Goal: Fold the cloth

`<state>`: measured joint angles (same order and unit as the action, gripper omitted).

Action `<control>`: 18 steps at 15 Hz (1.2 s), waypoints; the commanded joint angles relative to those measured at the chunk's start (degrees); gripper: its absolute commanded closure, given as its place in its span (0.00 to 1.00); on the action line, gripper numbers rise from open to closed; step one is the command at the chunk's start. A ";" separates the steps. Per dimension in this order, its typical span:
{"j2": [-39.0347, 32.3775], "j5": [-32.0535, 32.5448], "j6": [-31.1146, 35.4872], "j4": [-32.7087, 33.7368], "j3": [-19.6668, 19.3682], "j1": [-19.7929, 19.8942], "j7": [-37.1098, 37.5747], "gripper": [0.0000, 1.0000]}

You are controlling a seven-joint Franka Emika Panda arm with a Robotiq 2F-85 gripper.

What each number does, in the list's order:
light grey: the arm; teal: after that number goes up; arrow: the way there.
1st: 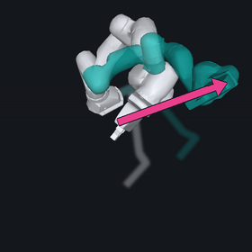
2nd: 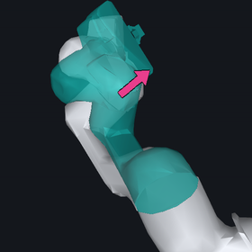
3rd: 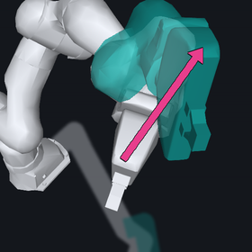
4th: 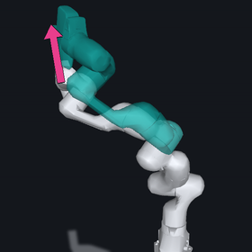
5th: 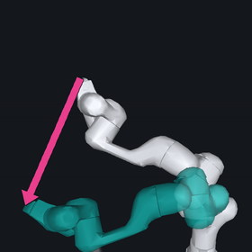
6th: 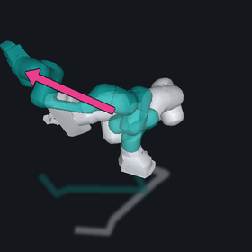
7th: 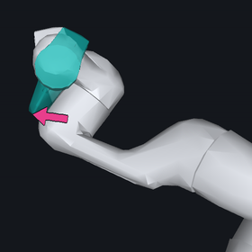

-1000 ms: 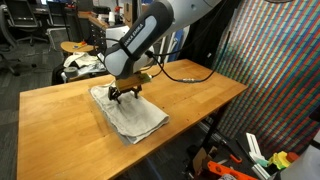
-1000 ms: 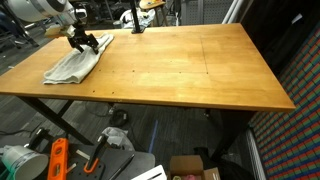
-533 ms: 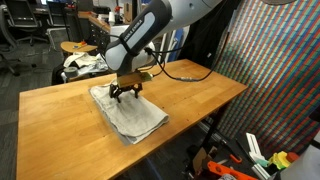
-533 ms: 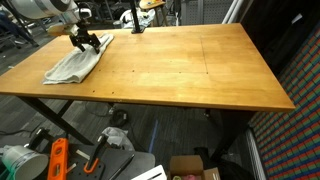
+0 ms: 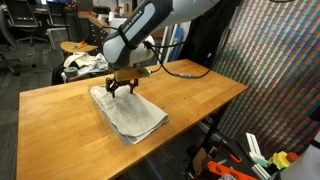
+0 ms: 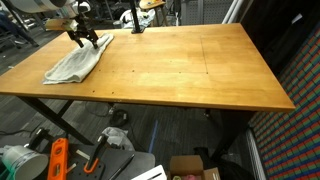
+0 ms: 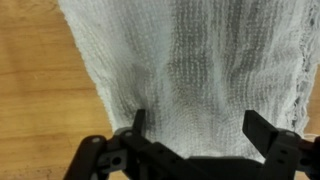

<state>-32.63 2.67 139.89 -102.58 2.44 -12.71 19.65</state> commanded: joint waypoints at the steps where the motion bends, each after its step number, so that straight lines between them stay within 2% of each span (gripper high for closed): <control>1: 3.85 -1.40 3.77 -2.43 0.33 0.44 -1.00 0.00; 4: 5.61 -0.21 5.33 -3.47 -0.50 -0.33 0.16 0.00; 5: 6.25 0.38 4.82 -3.53 -0.77 -0.53 0.11 0.25; 6: 6.68 0.59 4.05 -3.61 -0.77 -0.48 -0.23 0.27; 10: 7.85 -0.19 1.05 -4.23 0.34 0.59 -3.40 0.58; 15: 4.76 5.16 7.56 -5.19 -3.45 -0.65 -0.31 0.95; 18: 2.89 6.10 7.79 -4.71 -5.09 -0.47 -0.05 1.00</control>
<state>-28.49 7.09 146.16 -107.68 -1.02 -12.81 18.27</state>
